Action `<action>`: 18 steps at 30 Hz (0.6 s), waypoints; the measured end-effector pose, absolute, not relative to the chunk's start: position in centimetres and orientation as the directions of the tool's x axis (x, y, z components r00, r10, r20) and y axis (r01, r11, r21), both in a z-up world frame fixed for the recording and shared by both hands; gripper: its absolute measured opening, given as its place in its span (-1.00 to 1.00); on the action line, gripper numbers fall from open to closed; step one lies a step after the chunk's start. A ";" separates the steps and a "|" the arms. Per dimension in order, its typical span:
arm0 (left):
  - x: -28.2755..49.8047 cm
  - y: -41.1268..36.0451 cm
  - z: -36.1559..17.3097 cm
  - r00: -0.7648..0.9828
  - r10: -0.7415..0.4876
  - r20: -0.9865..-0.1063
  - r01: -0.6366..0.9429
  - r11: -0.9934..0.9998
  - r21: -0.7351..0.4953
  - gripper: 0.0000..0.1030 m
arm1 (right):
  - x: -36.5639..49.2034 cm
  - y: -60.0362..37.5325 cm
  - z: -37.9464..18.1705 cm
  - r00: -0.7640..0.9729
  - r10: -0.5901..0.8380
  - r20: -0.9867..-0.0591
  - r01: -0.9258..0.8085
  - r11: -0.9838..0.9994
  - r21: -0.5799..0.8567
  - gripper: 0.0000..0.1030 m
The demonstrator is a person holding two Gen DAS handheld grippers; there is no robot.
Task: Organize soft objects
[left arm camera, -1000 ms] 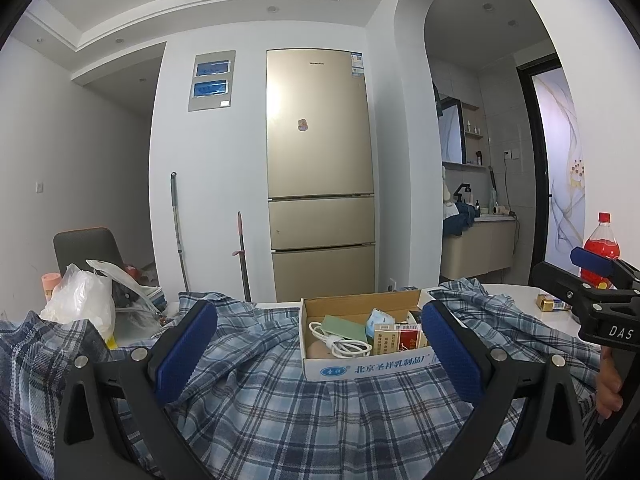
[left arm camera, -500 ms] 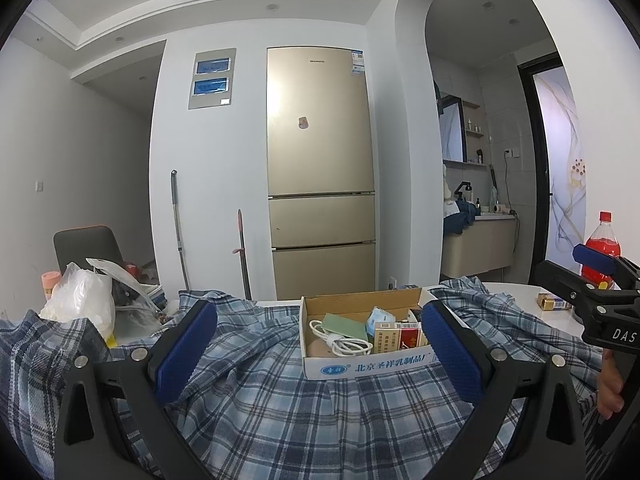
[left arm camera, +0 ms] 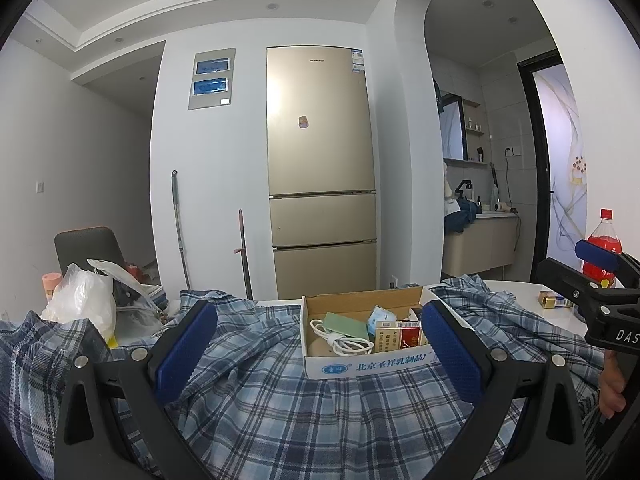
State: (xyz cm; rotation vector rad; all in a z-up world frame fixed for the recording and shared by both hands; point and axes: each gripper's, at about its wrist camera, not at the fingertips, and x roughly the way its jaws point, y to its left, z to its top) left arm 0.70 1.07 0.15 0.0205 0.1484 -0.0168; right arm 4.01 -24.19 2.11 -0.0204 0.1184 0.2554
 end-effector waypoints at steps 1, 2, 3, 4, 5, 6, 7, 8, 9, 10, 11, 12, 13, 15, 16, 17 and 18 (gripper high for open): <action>0.7 1.2 0.2 0.989 -0.015 -0.148 0.018 1.000 0.021 1.00 | 4.0 -24.2 2.1 0.961 0.251 -0.118 -0.254 0.967 -0.007 1.00; 0.7 1.1 0.1 0.989 -0.015 -0.148 0.018 1.000 0.019 1.00 | 4.1 -24.2 2.2 0.961 0.251 -0.118 -0.254 0.967 -0.009 1.00; 0.7 1.1 0.1 0.989 -0.015 -0.148 0.018 1.000 0.019 1.00 | 4.0 -24.2 2.2 0.961 0.252 -0.117 -0.255 0.967 -0.010 1.00; 0.6 1.2 0.2 0.989 -0.016 -0.147 0.018 1.000 0.018 1.00 | 4.0 -24.2 2.2 0.961 0.252 -0.117 -0.255 0.967 -0.011 1.00; 0.7 1.1 0.2 0.989 -0.016 -0.147 0.018 1.000 0.018 1.00 | 4.1 -24.2 2.2 0.961 0.251 -0.117 -0.254 0.967 -0.010 1.00; 0.7 1.1 0.2 0.989 -0.015 -0.148 0.018 1.000 0.018 1.00 | 4.0 -24.2 2.2 0.961 0.252 -0.117 -0.255 0.967 -0.009 1.00; 0.7 1.2 0.2 0.989 -0.015 -0.149 0.018 1.000 0.018 1.00 | 4.1 -24.2 2.2 0.961 0.252 -0.118 -0.255 0.967 -0.009 1.00; 0.7 1.1 0.1 0.989 -0.015 -0.149 0.018 1.000 0.019 1.00 | 4.0 -24.2 2.1 0.961 0.252 -0.117 -0.255 0.967 -0.009 1.00; 0.7 1.1 0.1 0.989 -0.015 -0.149 0.018 1.000 0.019 1.00 | 4.0 -24.2 2.1 0.961 0.252 -0.117 -0.255 0.967 -0.010 1.00; 0.7 1.1 0.1 0.989 -0.015 -0.149 0.018 1.000 0.018 1.00 | 4.0 -24.2 2.1 0.961 0.252 -0.117 -0.255 0.967 -0.010 1.00; 0.7 1.1 0.1 0.989 -0.015 -0.148 0.018 1.000 0.019 1.00 | 4.0 -24.2 2.2 0.961 0.252 -0.116 -0.255 0.967 -0.010 1.00; 0.7 1.1 0.1 0.989 -0.016 -0.148 0.019 1.000 0.019 1.00 | 4.0 -24.2 2.1 0.961 0.252 -0.117 -0.255 0.967 -0.010 1.00; 0.7 1.2 0.2 0.989 -0.015 -0.148 0.019 1.000 0.019 1.00 | 4.0 -24.2 2.1 0.961 0.252 -0.117 -0.255 0.967 -0.010 1.00; 0.7 1.1 0.1 0.989 -0.015 -0.148 0.019 1.000 0.019 1.00 | 4.0 -24.2 2.1 0.961 0.252 -0.117 -0.255 0.967 -0.010 1.00; 0.7 1.1 0.1 0.989 -0.015 -0.148 0.019 1.000 0.020 1.00 | 4.0 -24.2 2.1 0.961 0.252 -0.117 -0.255 0.967 -0.010 1.00; 0.7 1.1 0.1 0.989 -0.015 -0.149 0.019 1.000 0.020 1.00 | 4.0 -24.2 2.1 0.961 0.252 -0.117 -0.255 0.967 -0.010 1.00; 0.7 1.1 0.1 0.989 -0.015 -0.149 0.019 1.000 0.019 1.00 | 4.0 -24.2 2.1 0.961 0.252 -0.117 -0.255 0.967 -0.010 1.00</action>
